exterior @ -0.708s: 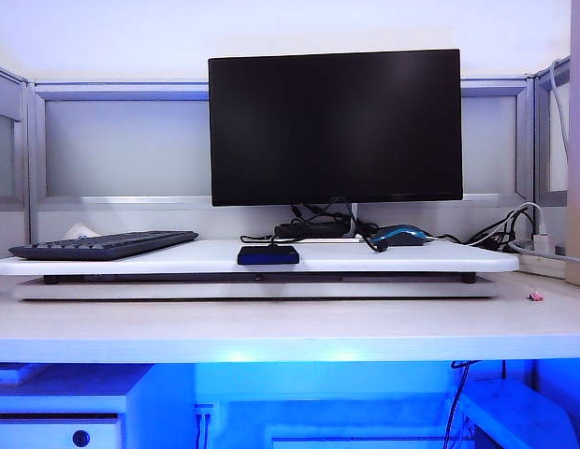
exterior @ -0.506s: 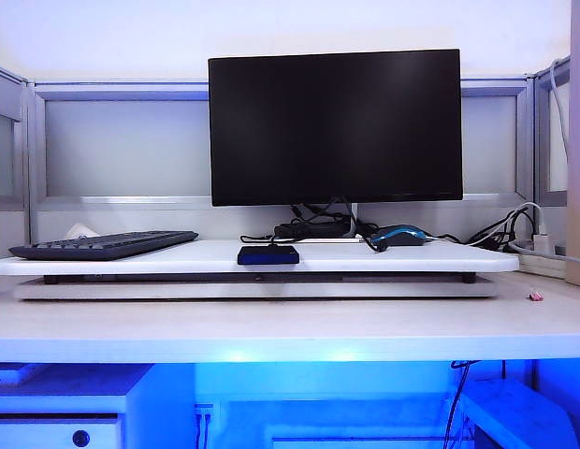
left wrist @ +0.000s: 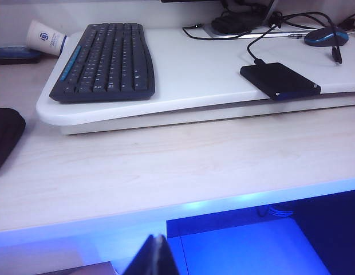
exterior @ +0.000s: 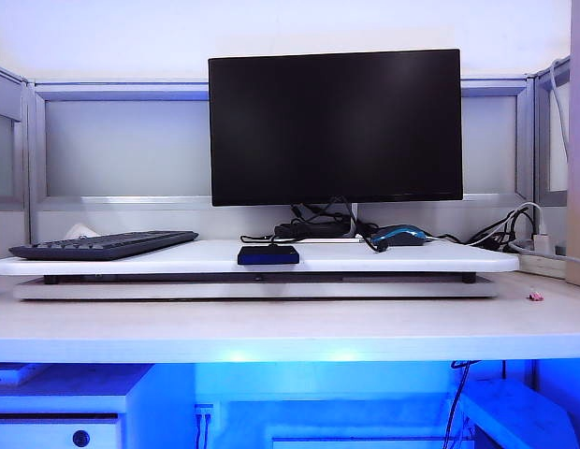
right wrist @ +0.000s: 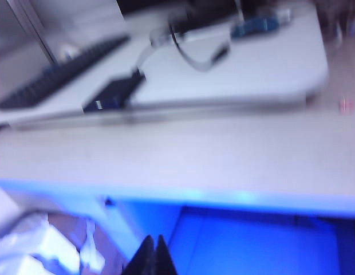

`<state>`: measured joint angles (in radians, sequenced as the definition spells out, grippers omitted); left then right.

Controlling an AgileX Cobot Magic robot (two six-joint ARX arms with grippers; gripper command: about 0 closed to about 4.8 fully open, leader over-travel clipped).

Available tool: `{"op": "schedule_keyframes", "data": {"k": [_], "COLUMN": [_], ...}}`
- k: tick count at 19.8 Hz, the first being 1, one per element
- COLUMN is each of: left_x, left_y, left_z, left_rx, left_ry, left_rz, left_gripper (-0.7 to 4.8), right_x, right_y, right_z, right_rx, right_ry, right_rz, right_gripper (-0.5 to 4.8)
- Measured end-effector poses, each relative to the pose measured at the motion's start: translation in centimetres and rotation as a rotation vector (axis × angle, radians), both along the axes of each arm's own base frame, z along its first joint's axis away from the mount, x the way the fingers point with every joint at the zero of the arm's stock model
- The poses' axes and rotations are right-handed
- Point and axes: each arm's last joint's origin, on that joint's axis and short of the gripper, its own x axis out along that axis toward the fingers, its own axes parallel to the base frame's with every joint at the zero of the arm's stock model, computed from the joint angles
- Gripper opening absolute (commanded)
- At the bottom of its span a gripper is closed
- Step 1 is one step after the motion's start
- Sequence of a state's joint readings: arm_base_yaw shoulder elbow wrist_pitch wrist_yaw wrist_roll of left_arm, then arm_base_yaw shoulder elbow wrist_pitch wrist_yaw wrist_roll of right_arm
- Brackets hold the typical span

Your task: Unplug the data cable of the portable hard drive.

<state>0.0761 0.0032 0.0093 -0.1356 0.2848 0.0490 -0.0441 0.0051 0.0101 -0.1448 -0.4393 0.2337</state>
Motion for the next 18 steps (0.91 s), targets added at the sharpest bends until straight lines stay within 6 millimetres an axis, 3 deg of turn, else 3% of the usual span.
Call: {"op": "schedule_keyframes", "data": {"k": [2, 3, 4, 6, 8, 9, 10, 11, 14, 18], "left_x": [0.0, 0.0, 0.0, 0.0, 0.0, 0.0, 0.0, 0.0, -0.2, -0.4], "left_y": [0.0, 0.0, -0.1, -0.2, -0.2, -0.2, -0.2, -0.3, -0.3, -0.4], "left_z": [0.0, 0.0, 0.2, 0.8, 1.4, 1.5, 1.6, 1.9, 3.0, 6.3], "left_rx": [-0.001, -0.005, -0.034, -0.059, -0.092, -0.123, -0.143, -0.173, -0.287, -0.358], "left_ry": [0.0, -0.002, -0.015, -0.074, -0.119, -0.131, -0.135, -0.15, -0.197, -0.211], "left_rz": [0.0, -0.003, -0.031, -0.049, -0.05, -0.053, -0.063, -0.085, -0.12, -0.151], "left_gripper": [-0.01, 0.97, 2.46, 3.59, 3.82, 3.82, 3.83, 3.83, 4.15, 4.39], "right_x": [0.0, 0.0, 0.1, 0.1, 0.1, 0.1, 0.0, -0.1, -0.4, -0.9], "right_y": [0.0, 0.0, 0.0, 0.0, 0.0, 0.0, 0.0, 0.0, 0.0, -0.1], "right_z": [0.0, 0.1, 0.3, 1.0, 1.5, 1.8, 2.0, 2.5, 4.0, 6.1], "right_rx": [-0.005, -0.005, -0.005, 0.014, 0.034, 0.038, 0.038, 0.039, 0.045, 0.078], "right_ry": [0.0, -0.004, -0.036, -0.096, -0.133, -0.148, -0.158, -0.174, -0.217, -0.252], "right_rz": [-0.012, -0.014, -0.016, -0.018, -0.019, -0.019, -0.019, -0.019, -0.021, -0.044], "right_gripper": [0.04, 0.79, 1.6, 2.23, 2.51, 2.85, 3.58, 3.72, 3.73, 3.74]}}
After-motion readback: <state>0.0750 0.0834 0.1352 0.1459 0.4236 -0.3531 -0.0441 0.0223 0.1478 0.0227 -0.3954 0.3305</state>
